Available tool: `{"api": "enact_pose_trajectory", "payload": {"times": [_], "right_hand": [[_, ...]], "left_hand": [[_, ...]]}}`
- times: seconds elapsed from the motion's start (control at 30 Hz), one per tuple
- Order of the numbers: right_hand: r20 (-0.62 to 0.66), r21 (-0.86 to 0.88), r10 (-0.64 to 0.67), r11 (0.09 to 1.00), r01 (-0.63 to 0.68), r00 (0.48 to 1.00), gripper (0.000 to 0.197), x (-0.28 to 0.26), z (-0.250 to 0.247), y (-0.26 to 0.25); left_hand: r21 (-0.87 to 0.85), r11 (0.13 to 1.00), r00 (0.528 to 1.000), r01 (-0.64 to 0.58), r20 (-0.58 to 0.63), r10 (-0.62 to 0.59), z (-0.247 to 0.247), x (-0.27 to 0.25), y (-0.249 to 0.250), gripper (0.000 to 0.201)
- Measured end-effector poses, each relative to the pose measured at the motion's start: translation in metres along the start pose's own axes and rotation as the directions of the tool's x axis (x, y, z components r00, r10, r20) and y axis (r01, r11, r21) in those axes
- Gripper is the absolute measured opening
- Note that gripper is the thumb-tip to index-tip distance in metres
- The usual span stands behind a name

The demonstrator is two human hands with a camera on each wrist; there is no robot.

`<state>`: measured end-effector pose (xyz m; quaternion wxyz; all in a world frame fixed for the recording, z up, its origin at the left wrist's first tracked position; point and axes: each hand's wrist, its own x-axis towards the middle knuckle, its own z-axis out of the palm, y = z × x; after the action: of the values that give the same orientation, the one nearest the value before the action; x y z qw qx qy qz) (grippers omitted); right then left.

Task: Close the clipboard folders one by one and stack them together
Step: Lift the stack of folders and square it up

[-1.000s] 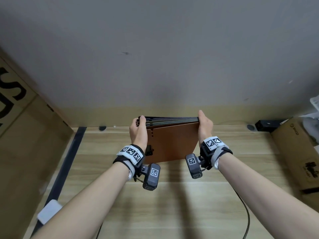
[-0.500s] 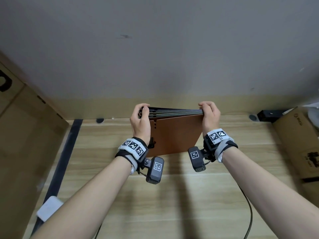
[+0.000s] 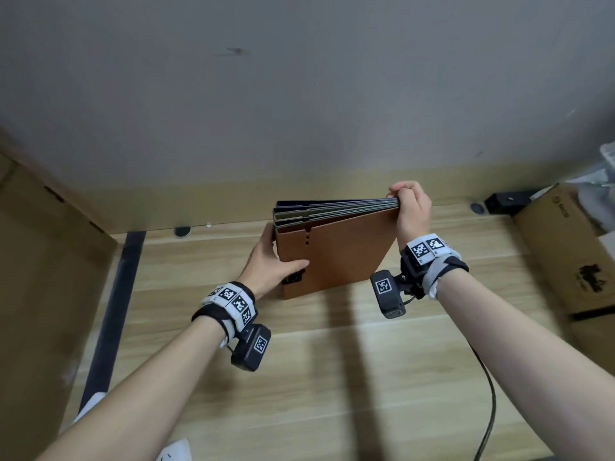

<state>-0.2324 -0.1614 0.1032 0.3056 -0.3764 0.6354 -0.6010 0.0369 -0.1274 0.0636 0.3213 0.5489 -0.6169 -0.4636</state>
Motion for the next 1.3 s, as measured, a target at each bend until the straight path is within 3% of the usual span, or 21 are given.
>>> {"api": "enact_pose_trajectory", "payload": {"times": [0.27, 0.37, 0.43, 0.5, 0.57, 0.67, 0.77, 0.97, 1.13, 1.3], "right_hand": [[0.017, -0.032, 0.028, 0.999, -0.027, 0.999, 0.029, -0.004, -0.008, 0.003], [0.065, 0.08, 0.121, 0.989, -0.126, 0.99, 0.043, -0.001, -0.017, 0.008], [0.072, 0.084, 0.17, 0.981, -0.176, 0.983, 0.036, -0.003, -0.026, 0.016], [0.084, -0.024, 0.212, 0.977, -0.211, 0.974, 0.025, -0.006, -0.037, 0.035], [0.156, -0.192, 0.246, 0.957, -0.215, 0.957, 0.042, -0.009, -0.048, 0.06], [0.344, -0.426, 0.305, 0.894, -0.142, 0.888, 0.055, -0.013, -0.056, 0.085], [0.475, -0.376, 0.295, 0.92, -0.111, 0.829, 0.059, -0.016, -0.052, 0.098], [0.414, -0.35, 0.195, 0.936, -0.043, 0.889, 0.04, -0.017, -0.049, 0.119], [0.442, -0.408, 0.144, 0.911, 0.056, 0.886, 0.042, -0.013, -0.054, 0.129], [0.449, -0.476, 0.104, 0.868, 0.139, 0.887, 0.034, -0.016, -0.054, 0.124]], "left_hand": [[0.012, 1.0, 0.999, -0.017, -0.039, 0.018, 0.003, 0.009, -0.005, 0.07], [-0.003, 1.0, 0.999, -0.015, -0.048, 0.015, 0.004, 0.007, -0.005, 0.07], [-0.007, 1.0, 0.999, -0.009, -0.044, 0.009, 0.004, 0.007, -0.005, 0.073], [0.003, 1.0, 0.999, 0.009, -0.047, -0.009, 0.004, 0.006, -0.002, 0.075], [0.013, 0.999, 0.998, 0.029, -0.05, -0.029, 0.004, 0.006, 0.002, 0.074], [0.001, 0.997, 0.995, 0.08, -0.061, -0.08, 0.005, 0.005, 0.005, 0.068], [-0.007, 0.994, 0.99, 0.114, -0.08, -0.114, 0.009, 0.004, 0.005, 0.065], [0.107, 0.972, 0.974, 0.207, -0.112, -0.195, 0.015, -0.004, -0.004, 0.063], [0.259, 0.917, 0.951, 0.302, -0.144, -0.272, 0.026, -0.012, -0.02, 0.046], [0.365, 0.879, 0.95, 0.308, -0.178, -0.258, 0.027, -0.013, -0.022, 0.048]]}}
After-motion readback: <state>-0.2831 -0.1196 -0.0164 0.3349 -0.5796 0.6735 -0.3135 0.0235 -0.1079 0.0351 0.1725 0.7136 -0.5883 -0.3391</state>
